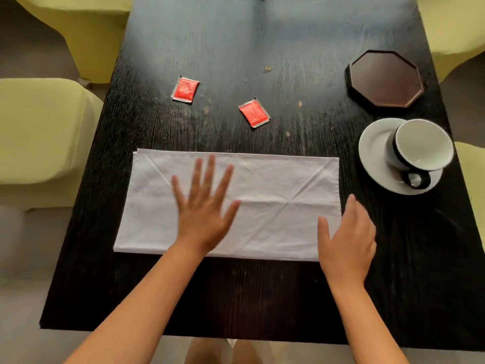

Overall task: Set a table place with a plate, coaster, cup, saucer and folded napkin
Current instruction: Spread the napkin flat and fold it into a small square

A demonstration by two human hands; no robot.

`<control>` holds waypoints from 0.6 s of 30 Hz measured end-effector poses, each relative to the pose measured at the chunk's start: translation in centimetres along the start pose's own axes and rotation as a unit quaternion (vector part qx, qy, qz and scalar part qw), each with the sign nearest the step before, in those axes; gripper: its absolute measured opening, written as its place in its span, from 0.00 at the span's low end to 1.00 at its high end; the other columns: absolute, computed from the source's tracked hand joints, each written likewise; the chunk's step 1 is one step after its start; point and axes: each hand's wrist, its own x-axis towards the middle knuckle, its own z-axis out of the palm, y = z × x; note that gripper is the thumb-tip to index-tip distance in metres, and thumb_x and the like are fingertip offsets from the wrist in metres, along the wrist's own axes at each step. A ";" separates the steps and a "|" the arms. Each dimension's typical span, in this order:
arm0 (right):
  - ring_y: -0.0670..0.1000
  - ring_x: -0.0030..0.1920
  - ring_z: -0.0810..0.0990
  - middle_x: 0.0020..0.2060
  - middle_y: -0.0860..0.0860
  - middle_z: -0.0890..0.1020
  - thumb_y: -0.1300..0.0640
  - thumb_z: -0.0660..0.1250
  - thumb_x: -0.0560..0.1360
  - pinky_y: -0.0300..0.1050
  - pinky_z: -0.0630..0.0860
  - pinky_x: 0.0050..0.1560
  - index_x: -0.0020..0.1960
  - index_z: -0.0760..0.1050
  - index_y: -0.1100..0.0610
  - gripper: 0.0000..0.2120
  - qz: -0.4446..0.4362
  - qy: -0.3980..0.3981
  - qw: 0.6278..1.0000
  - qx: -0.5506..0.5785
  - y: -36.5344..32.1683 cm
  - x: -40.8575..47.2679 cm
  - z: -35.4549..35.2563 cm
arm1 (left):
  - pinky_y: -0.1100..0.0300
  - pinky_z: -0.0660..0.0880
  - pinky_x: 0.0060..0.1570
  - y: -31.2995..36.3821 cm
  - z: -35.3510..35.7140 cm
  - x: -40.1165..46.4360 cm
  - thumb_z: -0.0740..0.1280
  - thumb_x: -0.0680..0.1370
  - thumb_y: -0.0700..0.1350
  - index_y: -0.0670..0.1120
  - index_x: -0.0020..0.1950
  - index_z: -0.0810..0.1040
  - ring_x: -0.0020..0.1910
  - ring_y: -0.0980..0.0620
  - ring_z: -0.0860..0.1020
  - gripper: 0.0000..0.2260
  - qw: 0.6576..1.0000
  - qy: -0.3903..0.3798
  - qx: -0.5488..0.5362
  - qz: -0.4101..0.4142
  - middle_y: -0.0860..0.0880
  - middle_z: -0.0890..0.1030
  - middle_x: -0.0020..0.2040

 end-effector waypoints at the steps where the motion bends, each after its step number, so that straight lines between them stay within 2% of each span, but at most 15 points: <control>1: 0.60 0.68 0.65 0.68 0.60 0.67 0.50 0.64 0.75 0.59 0.67 0.63 0.73 0.58 0.58 0.30 0.034 -0.005 0.999 0.023 0.3 -0.3 -0.4 | 0.38 0.35 0.68 1.2 0.7 1.2 0.50 0.76 0.62 0.58 0.75 0.49 0.77 0.49 0.44 0.29 1.000 -0.018 0.012 0.015 0.50 0.45 0.77; 5: 0.59 0.59 0.71 0.62 0.59 0.70 0.49 0.65 0.74 0.56 0.74 0.52 0.68 0.65 0.58 0.25 0.157 -0.079 0.980 0.098 1.5 -1.6 -0.8 | 0.31 0.38 0.66 1.5 3.5 4.2 0.52 0.75 0.66 0.62 0.75 0.46 0.76 0.48 0.38 0.30 0.992 -0.108 0.052 -0.028 0.52 0.38 0.77; 7: 0.57 0.53 0.74 0.59 0.59 0.72 0.50 0.67 0.74 0.50 0.72 0.47 0.64 0.67 0.60 0.24 0.192 -0.092 0.966 0.143 1.7 -1.3 -0.6 | 0.30 0.38 0.66 0.9 4.0 4.7 0.52 0.75 0.66 0.62 0.75 0.46 0.76 0.48 0.38 0.31 0.991 -0.115 0.056 -0.032 0.52 0.41 0.78; 9: 0.57 0.51 0.75 0.53 0.58 0.76 0.51 0.67 0.74 0.48 0.70 0.46 0.60 0.70 0.61 0.19 0.213 -0.111 0.953 0.185 1.9 -0.6 -0.5 | 0.30 0.38 0.66 0.6 4.0 4.8 0.53 0.74 0.66 0.62 0.75 0.46 0.77 0.48 0.39 0.32 0.993 -0.106 0.047 -0.033 0.52 0.42 0.78; 11: 0.57 0.40 0.74 0.38 0.56 0.76 0.53 0.67 0.74 0.48 0.69 0.41 0.43 0.73 0.61 0.11 0.226 -0.139 0.933 0.243 2.4 -0.3 -0.5 | 0.31 0.38 0.66 0.7 3.9 4.8 0.54 0.75 0.66 0.62 0.75 0.47 0.77 0.48 0.40 0.32 0.993 -0.101 0.044 -0.033 0.53 0.42 0.78; 12: 0.57 0.34 0.71 0.31 0.56 0.71 0.55 0.67 0.74 0.49 0.68 0.39 0.35 0.69 0.60 0.14 0.239 -0.149 0.920 0.272 2.6 -0.3 -0.6 | 0.31 0.38 0.66 0.6 3.9 4.8 0.54 0.75 0.66 0.62 0.75 0.47 0.77 0.48 0.40 0.32 0.994 -0.099 0.042 -0.029 0.53 0.42 0.78; 14: 0.55 0.30 0.65 0.27 0.55 0.65 0.58 0.67 0.74 0.48 0.66 0.35 0.33 0.65 0.59 0.15 0.264 -0.154 0.905 0.295 2.9 -0.4 -1.0 | 0.34 0.39 0.68 -0.2 3.6 4.6 0.52 0.74 0.67 0.61 0.75 0.47 0.77 0.49 0.41 0.32 0.994 -0.099 0.040 -0.010 0.53 0.43 0.78; 18: 0.50 0.25 0.65 0.24 0.53 0.66 0.59 0.68 0.74 0.43 0.65 0.29 0.32 0.67 0.59 0.15 0.292 -0.167 0.893 0.298 3.8 0.0 -1.5 | 0.46 0.44 0.73 -4.8 2.4 3.8 0.45 0.73 0.65 0.57 0.76 0.51 0.77 0.51 0.46 0.32 0.995 -0.091 0.033 0.025 0.50 0.48 0.79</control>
